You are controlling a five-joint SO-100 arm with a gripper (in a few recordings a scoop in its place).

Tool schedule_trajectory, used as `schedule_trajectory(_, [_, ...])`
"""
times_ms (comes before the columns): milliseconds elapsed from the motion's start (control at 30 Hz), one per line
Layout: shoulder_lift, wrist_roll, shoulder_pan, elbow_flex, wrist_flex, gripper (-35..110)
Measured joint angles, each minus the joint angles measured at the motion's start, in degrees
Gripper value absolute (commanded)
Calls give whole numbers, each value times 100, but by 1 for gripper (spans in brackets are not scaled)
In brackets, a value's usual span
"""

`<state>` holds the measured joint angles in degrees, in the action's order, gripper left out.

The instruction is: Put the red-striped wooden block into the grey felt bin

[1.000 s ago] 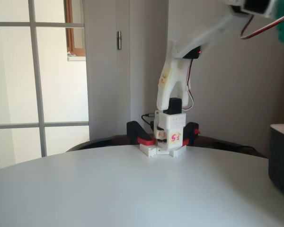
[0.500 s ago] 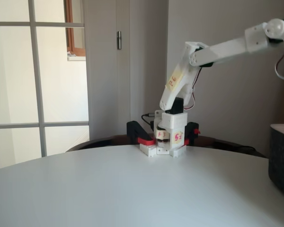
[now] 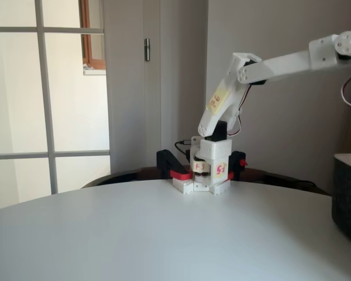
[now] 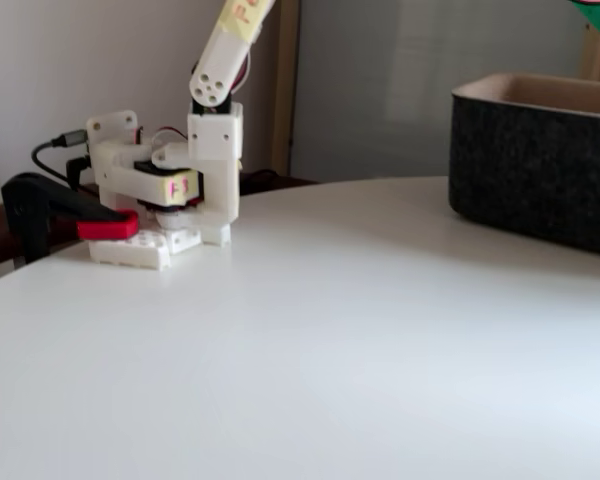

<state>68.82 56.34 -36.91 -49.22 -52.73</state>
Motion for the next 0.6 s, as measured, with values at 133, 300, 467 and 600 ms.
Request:
schedule_trajectory(133, [773, 422, 53, 0, -536, 29])
schedule_trajectory(300, [1652, 1134, 563, 0, -1248, 24])
schedule_trajectory(467, [2364, 1749, 1573, 0, -2092, 21])
schedule_trajectory(600, [2786, 2145, 2698, 0, -2654, 19])
